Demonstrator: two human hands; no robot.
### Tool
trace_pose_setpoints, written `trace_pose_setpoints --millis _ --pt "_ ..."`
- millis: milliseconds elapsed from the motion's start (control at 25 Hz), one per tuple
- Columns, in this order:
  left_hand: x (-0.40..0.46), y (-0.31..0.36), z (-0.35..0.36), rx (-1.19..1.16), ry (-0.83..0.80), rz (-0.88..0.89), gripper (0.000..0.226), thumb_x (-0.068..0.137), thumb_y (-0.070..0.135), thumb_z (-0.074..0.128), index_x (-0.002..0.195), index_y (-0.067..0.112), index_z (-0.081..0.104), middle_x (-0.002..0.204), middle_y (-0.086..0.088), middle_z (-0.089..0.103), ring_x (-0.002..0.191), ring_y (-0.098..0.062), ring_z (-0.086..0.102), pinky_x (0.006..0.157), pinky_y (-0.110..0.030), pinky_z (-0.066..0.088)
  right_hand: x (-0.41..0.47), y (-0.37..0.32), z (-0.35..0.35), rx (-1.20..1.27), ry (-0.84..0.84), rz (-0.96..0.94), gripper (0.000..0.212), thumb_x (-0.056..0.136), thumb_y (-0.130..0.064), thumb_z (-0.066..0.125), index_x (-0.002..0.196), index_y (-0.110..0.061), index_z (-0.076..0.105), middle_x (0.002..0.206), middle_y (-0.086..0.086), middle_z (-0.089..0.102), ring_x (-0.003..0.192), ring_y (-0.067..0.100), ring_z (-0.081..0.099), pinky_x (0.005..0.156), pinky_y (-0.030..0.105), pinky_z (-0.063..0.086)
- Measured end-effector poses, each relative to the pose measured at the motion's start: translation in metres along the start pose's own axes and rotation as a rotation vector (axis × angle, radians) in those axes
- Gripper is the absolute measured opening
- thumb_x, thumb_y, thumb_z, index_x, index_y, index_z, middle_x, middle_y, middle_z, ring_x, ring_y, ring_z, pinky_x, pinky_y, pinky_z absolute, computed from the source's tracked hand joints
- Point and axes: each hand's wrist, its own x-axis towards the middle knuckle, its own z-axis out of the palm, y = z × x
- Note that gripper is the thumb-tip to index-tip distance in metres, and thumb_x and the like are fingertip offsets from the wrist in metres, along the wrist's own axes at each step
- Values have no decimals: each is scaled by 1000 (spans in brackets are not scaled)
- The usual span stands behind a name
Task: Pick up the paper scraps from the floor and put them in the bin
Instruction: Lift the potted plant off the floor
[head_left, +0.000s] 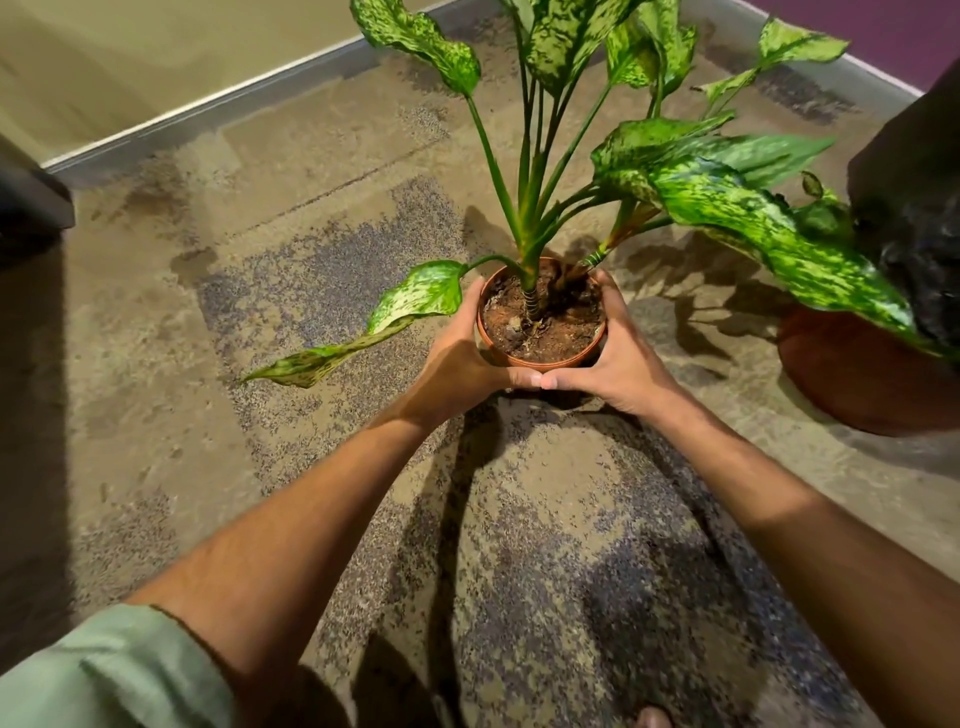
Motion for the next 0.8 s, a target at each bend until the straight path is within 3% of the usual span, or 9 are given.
trace_pose_setpoints --millis 200,400,560,720,800 --pt "2 -2 0 -17 -4 -23 107 53 22 93 141 14 33 129 12 54 121 -1 52 104 -18 38 -1 0 0 -46 4 49 136 40 -75 82 147 -30 12 153 2 38 140 17 36 117 46 30" --pt "3 -4 -1 -48 8 -64 106 49 20 95 138 17 39 124 10 59 116 1 55 99 -13 40 -4 -3 0 -30 44 43 124 41 -66 86 143 -33 23 143 -1 48 131 15 46 113 44 37" --pt "4 -2 -2 -36 25 -94 112 41 36 96 138 21 41 124 8 62 116 -4 57 104 -29 43 -3 -5 -1 -92 55 48 127 40 -66 86 145 -28 26 144 -2 49 130 16 47 112 42 38" --pt "3 4 -3 -21 16 -107 110 43 28 97 138 21 41 121 9 63 111 2 59 100 -21 44 -5 -7 -1 -61 71 47 123 37 -67 86 141 -29 33 138 -5 53 126 15 51 109 42 41" --pt "1 7 -4 -15 18 -99 110 44 26 96 138 15 41 122 6 63 111 2 59 96 -13 44 -7 -11 -3 -56 68 48 120 40 -60 91 141 -32 32 135 -10 54 124 11 51 107 32 41"
